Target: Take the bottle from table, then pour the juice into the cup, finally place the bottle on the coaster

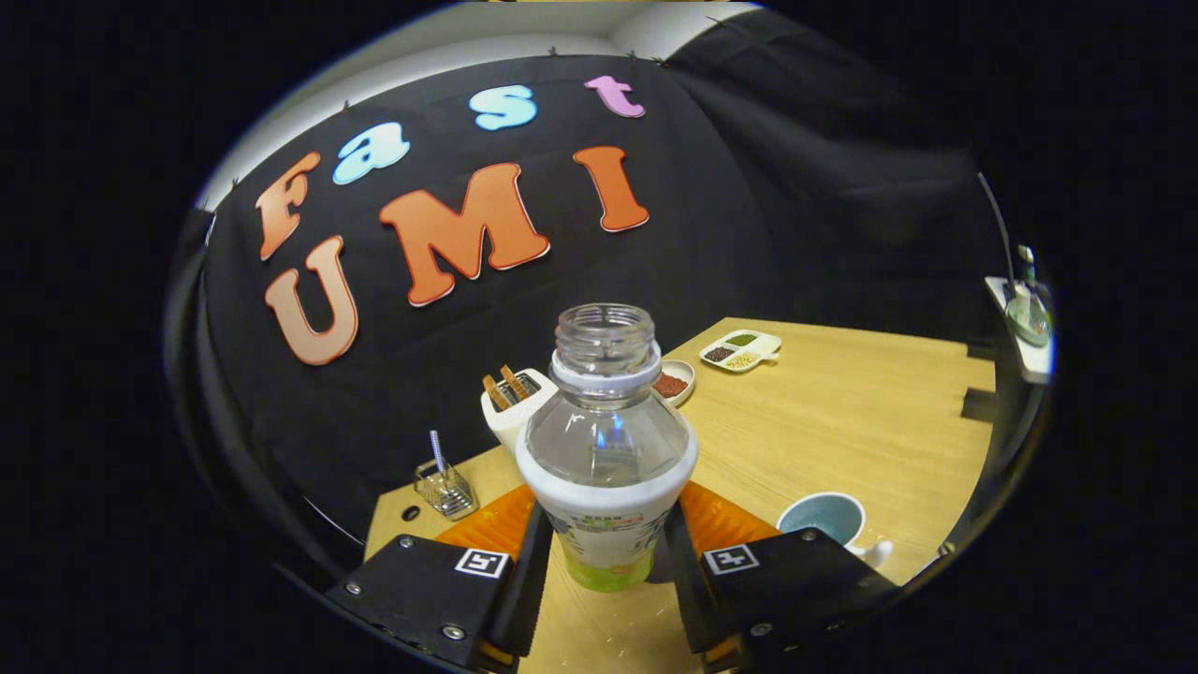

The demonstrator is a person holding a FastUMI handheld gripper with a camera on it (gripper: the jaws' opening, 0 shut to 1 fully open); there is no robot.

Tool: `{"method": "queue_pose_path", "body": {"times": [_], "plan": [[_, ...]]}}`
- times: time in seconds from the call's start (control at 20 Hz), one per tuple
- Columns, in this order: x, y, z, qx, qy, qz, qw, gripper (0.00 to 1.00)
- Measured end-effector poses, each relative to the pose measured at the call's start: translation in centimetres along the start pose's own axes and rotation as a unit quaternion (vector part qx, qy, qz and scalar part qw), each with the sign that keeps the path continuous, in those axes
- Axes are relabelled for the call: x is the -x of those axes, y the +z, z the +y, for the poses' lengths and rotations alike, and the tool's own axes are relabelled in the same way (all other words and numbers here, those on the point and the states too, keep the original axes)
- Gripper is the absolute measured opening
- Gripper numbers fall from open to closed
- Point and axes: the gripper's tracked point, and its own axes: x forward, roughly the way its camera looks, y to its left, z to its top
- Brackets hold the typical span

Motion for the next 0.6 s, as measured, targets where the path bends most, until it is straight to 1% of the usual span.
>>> {"method": "queue_pose_path", "body": {"times": [0.15,0.4,0.5,0.6], "plan": [[-1.7,-0.7,-0.3,0.066,-0.029,-0.009,0.997,0.61],[-4.2,-3.1,-0.6,0.13,-0.061,0.005,0.99,0.61],[-5.0,-4.5,-0.8,0.141,-0.068,0.022,0.987,0.61],[-5.6,-5.5,-0.7,0.137,-0.067,0.033,0.988,0.62]]}}
